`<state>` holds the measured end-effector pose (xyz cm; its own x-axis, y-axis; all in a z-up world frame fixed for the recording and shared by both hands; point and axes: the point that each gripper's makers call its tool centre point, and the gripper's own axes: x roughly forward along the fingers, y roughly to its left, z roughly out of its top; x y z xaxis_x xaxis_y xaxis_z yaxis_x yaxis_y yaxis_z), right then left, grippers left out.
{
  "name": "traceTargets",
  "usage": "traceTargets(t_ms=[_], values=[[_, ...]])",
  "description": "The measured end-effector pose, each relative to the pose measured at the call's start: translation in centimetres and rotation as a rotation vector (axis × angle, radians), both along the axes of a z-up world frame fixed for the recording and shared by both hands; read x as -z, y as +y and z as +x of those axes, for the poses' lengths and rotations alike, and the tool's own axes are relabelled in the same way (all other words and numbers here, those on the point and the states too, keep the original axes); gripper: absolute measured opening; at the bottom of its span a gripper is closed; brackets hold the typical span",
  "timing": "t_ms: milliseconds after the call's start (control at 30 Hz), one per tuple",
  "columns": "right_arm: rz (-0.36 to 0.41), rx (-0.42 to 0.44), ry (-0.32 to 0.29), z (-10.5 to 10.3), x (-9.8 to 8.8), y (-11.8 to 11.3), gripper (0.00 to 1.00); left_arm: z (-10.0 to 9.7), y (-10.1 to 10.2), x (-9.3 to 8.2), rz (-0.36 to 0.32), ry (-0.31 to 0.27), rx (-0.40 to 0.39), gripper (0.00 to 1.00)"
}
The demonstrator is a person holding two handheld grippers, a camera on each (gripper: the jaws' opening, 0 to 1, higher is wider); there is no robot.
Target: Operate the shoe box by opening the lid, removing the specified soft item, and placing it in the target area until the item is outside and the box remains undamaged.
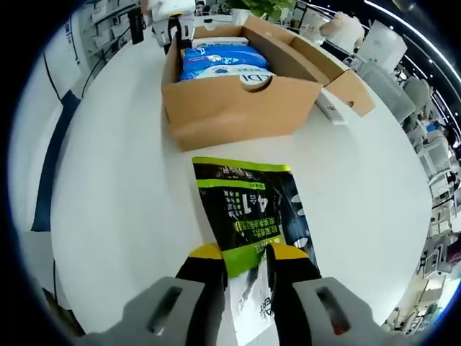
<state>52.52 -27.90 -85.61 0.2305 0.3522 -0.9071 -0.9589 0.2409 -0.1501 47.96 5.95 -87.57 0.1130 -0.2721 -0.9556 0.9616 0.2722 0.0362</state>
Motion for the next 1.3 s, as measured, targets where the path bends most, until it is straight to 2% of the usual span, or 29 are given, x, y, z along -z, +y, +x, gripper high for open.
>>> traceTargets(t_ms=[233,500,667,800,900,967,1000,1067,1100,1133,1167,1200,1233,1267,1300], values=[[0.007,0.005,0.029,-0.4,0.6,0.1,0.28,0.0,0.3,0.2,0.000,0.001,-0.001,0.04],[0.051,0.052,0.057,-1.1,1.0,0.3,0.26,0.2,0.3,0.2,0.005,-0.008,-0.006,0.04],[0.121,0.089,0.031,-0.8,0.5,0.7,0.26,0.2,0.2,0.2,0.005,-0.010,-0.013,0.04],[0.122,0.120,-0.009,-0.4,-0.1,0.7,0.29,0.2,0.1,0.0,0.003,-0.012,-0.010,0.04],[0.167,0.213,-0.046,0.6,-0.9,0.9,0.35,0.1,0.0,-0.1,0.003,-0.005,-0.015,0.04],[0.214,0.341,-0.073,1.3,-1.1,1.2,0.40,0.0,-0.1,-0.2,0.003,-0.005,-0.019,0.04],[0.226,0.357,-0.083,1.4,-1.2,1.3,0.43,0.1,0.0,-0.1,0.003,-0.006,-0.019,0.04],[0.250,0.452,-0.117,2.3,-0.6,1.4,0.46,0.1,0.0,-0.1,0.003,-0.007,-0.017,0.04],[0.278,0.498,-0.139,2.5,-0.6,1.8,0.46,0.1,0.0,-0.1,0.003,-0.008,-0.017,0.04],[0.337,0.535,-0.157,2.9,-0.7,2.5,0.45,0.2,0.1,0.0,0.004,-0.009,-0.017,0.04],[0.400,0.588,-0.157,3.3,-0.6,3.2,0.48,0.2,0.1,0.1,0.004,-0.009,-0.021,0.04],[0.426,0.633,-0.146,3.3,-0.4,3.6,0.52,0.2,0.2,0.1,0.005,-0.010,-0.032,0.04],[0.423,0.675,-0.148,3.2,-0.4,3.8,0.57,0.1,0.2,0.2,0.006,-0.016,-0.029,0.04],[0.425,0.730,-0.203,3.6,-0.6,3.5,0.58,0.2,0.2,0.1,0.005,-0.023,-0.016,0.04],[0.437,0.757,-0.207,3.6,-0.7,3.5,0.57,0.2,0.2,0.1,0.004,-0.021,-0.017,0.04]])
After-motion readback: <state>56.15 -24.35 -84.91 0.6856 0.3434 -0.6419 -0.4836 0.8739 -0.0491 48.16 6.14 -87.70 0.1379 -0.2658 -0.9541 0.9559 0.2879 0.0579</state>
